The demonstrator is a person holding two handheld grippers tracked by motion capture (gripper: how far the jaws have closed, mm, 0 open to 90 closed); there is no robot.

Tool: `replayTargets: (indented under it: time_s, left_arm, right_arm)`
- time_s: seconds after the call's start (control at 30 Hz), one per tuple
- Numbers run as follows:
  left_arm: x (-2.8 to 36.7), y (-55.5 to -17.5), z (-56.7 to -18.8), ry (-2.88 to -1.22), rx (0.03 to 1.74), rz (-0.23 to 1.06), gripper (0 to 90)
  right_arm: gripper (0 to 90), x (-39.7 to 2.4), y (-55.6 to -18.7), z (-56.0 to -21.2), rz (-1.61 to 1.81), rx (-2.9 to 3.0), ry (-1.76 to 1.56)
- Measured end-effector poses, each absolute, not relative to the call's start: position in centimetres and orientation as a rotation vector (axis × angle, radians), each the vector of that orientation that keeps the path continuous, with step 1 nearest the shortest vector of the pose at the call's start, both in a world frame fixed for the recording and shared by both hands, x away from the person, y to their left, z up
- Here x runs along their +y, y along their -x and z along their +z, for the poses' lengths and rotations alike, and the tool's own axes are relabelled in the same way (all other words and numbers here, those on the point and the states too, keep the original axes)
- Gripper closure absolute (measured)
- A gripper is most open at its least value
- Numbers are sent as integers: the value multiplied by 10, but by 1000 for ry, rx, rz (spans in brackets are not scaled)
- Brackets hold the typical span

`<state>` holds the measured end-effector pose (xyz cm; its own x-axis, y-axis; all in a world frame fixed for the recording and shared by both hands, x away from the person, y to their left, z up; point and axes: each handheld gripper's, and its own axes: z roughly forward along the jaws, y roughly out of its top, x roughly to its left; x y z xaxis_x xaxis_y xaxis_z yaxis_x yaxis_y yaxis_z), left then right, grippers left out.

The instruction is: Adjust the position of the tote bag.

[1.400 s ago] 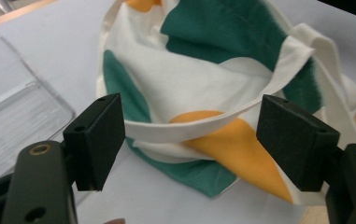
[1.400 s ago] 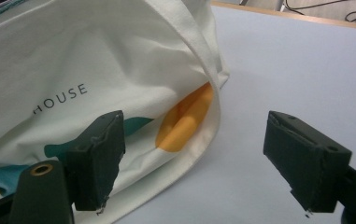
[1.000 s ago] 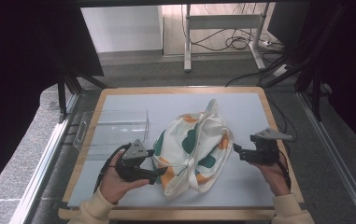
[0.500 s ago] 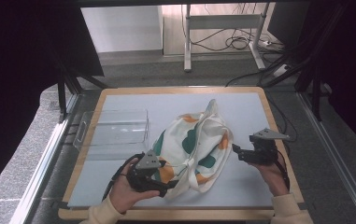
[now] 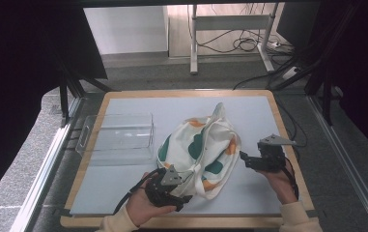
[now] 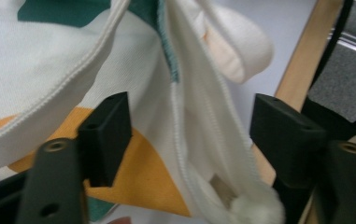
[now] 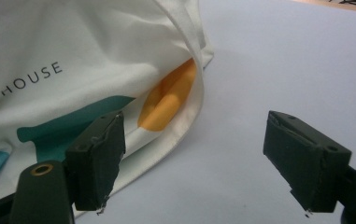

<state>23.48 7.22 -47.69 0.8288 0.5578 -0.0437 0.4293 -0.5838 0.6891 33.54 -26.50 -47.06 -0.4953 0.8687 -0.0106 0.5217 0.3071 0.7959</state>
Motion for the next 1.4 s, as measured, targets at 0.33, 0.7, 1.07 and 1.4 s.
replayTargets:
  time_s: [0.33,0.7,1.07,1.4]
  left_arm:
    - [82,-242,-477,-2245,722,132,772]
    - [88,-244,-478,-2247,704,117,836]
    - [91,-243,-481,-2236,703,123,837]
    - [91,-242,-480,-2235,712,124,834]
  right_arm:
    - [211,-263,-337,-474,1039,2148,-1248]
    - [226,-263,-337,-475,1048,2160,-1240]
    - [243,-260,-341,-458,1146,2147,-1202]
    - [246,-239,-352,-441,1161,2132,-1159]
